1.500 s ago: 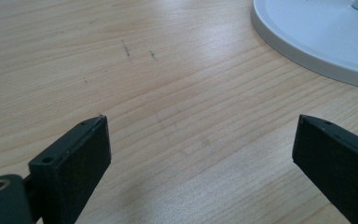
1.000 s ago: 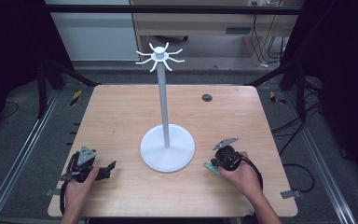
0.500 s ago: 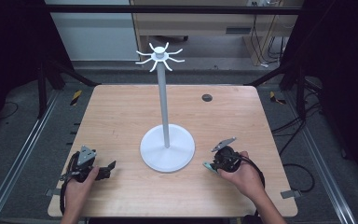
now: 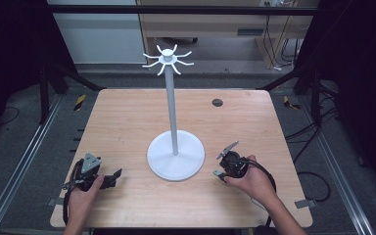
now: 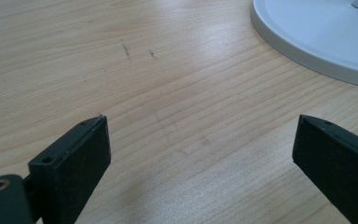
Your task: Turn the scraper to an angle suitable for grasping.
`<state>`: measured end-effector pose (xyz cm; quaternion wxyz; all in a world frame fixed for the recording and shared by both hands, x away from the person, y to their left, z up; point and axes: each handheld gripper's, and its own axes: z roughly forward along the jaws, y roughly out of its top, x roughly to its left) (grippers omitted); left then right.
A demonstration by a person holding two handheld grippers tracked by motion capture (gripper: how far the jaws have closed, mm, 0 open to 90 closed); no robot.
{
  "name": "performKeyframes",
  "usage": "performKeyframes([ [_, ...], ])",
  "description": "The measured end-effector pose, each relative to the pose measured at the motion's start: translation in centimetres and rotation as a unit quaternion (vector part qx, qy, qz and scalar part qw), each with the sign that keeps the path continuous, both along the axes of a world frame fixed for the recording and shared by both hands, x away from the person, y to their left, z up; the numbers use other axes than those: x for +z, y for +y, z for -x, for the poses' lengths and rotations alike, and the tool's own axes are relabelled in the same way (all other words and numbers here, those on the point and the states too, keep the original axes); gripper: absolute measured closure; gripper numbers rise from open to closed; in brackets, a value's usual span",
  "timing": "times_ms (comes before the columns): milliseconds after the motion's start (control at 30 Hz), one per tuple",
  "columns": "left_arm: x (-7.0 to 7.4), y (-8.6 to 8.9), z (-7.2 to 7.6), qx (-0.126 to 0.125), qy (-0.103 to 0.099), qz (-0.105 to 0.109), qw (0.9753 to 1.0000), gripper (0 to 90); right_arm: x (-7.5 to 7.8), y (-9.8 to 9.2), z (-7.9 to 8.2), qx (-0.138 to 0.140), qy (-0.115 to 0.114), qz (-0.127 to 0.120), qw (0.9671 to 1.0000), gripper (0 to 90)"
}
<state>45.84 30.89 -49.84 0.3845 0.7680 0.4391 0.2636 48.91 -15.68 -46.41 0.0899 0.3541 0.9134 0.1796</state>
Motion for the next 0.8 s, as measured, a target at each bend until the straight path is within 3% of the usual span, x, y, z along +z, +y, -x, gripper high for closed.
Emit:
performKeyframes([
  [267, 0.03, 0.00, -0.01, -0.001, -0.001, -0.001, 1.0000, 3.7, -0.17, 0.66, -0.48, 0.008, 0.019, 0.020, 0.9996, 60.6],
  [767, 0.02, -0.06, 0.01, -0.001, -0.001, -0.001, 1.0000, 3.7, -0.38, 0.97, -0.89, 0.009, 0.043, 0.033, 0.9985, 68.0],
  [800, 0.01, -0.06, 0.00, -0.001, -0.001, -0.001, 1.0000, 3.7, -0.49, 0.84, -1.03, 0.019, 0.044, 0.034, 0.9982, 69.6],
])
